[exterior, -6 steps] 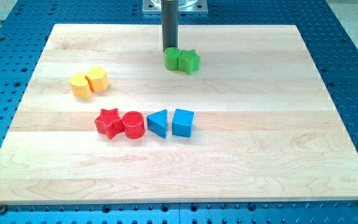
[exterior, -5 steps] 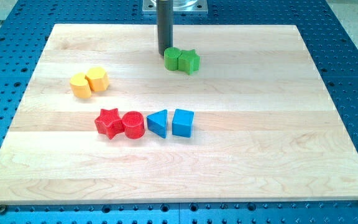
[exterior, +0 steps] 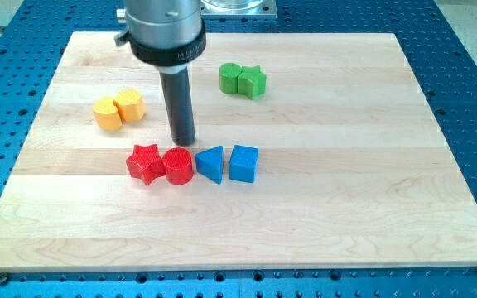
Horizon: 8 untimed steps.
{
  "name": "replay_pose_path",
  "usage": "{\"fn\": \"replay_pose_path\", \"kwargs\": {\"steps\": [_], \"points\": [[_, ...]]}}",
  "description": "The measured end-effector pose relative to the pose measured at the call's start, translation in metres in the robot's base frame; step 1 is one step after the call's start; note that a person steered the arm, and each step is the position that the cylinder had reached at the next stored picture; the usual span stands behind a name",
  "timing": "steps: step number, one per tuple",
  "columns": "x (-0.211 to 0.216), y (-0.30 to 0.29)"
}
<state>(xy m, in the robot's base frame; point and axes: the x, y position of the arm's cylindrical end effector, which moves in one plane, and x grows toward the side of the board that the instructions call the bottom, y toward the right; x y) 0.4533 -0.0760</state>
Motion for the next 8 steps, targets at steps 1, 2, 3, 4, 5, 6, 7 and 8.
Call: {"fn": "replay_pose_path", "kwargs": {"steps": [1, 2, 3, 4, 5, 6, 7, 8], "points": [[0.045, 0.0], [0.078, 0.0], [0.08, 0.004], [0.087, 0.021], [0.114, 0.038], [0.136, 0.042], [0.146, 0.039], [0.122, 0.022]]}}
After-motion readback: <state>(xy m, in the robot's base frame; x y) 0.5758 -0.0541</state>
